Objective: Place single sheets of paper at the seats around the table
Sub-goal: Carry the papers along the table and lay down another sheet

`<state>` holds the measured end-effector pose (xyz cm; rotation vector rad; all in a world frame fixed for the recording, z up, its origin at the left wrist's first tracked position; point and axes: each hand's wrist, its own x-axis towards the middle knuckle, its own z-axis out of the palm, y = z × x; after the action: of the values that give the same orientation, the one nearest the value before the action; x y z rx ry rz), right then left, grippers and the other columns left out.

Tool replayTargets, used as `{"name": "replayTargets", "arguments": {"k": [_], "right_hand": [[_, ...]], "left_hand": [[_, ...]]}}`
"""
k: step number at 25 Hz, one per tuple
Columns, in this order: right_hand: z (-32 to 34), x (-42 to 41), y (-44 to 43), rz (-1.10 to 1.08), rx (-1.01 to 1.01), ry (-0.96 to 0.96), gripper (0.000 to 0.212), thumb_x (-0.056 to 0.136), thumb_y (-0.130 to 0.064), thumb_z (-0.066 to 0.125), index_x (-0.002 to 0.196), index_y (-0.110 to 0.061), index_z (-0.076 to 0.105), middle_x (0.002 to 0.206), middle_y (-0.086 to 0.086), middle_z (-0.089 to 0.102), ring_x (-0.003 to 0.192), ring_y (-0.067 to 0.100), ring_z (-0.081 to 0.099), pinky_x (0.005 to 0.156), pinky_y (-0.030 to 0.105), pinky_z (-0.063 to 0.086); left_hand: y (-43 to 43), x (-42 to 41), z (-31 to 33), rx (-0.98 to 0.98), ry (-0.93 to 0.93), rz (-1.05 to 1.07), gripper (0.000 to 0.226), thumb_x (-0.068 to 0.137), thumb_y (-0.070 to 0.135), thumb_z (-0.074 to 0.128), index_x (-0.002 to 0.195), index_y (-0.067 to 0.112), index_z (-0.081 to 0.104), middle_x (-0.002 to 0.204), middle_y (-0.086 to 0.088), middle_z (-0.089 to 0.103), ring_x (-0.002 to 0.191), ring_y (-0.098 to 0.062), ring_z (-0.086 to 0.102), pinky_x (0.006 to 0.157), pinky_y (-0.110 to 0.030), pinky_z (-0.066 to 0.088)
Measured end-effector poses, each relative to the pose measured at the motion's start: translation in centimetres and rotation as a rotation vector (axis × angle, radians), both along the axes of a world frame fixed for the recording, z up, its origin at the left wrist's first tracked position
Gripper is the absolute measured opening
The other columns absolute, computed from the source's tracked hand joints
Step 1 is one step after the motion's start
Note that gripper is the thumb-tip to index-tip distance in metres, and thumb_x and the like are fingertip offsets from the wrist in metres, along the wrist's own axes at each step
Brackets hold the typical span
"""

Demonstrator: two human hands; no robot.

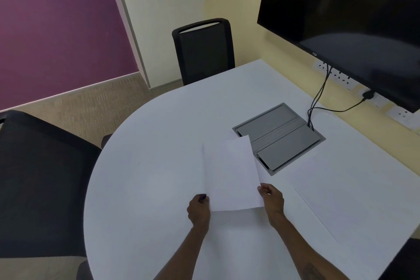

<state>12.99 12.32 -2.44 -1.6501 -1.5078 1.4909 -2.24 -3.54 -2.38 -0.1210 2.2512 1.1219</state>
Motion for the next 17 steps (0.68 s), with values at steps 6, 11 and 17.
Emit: {"name": "replayTargets", "arguments": {"k": [6,11,17], "right_hand": [[1.6,0.1,-4.5,-0.041,0.01,0.085,0.013,0.089,-0.009,0.067,0.101,-0.006,0.071,0.096,0.008,0.07,0.091,0.02,0.062,0.072,0.017,0.045],[2.0,0.0,-10.4,-0.062,0.009,0.179,0.014,0.088,-0.011,0.069,0.102,-0.007,0.072,0.099,0.007,0.071,0.094,0.02,0.062,0.085,0.026,0.045],[2.6,1.4,-18.9,-0.104,-0.006,0.221,0.013,0.086,-0.014,0.071,0.099,-0.012,0.073,0.097,0.005,0.072,0.089,0.017,0.062,0.082,0.028,0.048]], "left_hand": [[-3.3,-0.8,1.2,0.021,0.06,-0.015,0.019,0.087,0.017,0.061,0.101,0.017,0.074,0.098,-0.005,0.075,0.094,-0.027,0.067,0.084,-0.035,0.054],[-8.0,-1.8,1.9,0.062,0.137,-0.023,0.017,0.089,0.017,0.063,0.102,0.014,0.074,0.099,-0.008,0.075,0.096,-0.029,0.067,0.086,-0.038,0.054],[-15.9,-1.2,3.5,0.11,0.191,-0.044,0.015,0.089,0.016,0.063,0.1,0.014,0.073,0.098,-0.006,0.074,0.095,-0.028,0.067,0.086,-0.039,0.053]]}}
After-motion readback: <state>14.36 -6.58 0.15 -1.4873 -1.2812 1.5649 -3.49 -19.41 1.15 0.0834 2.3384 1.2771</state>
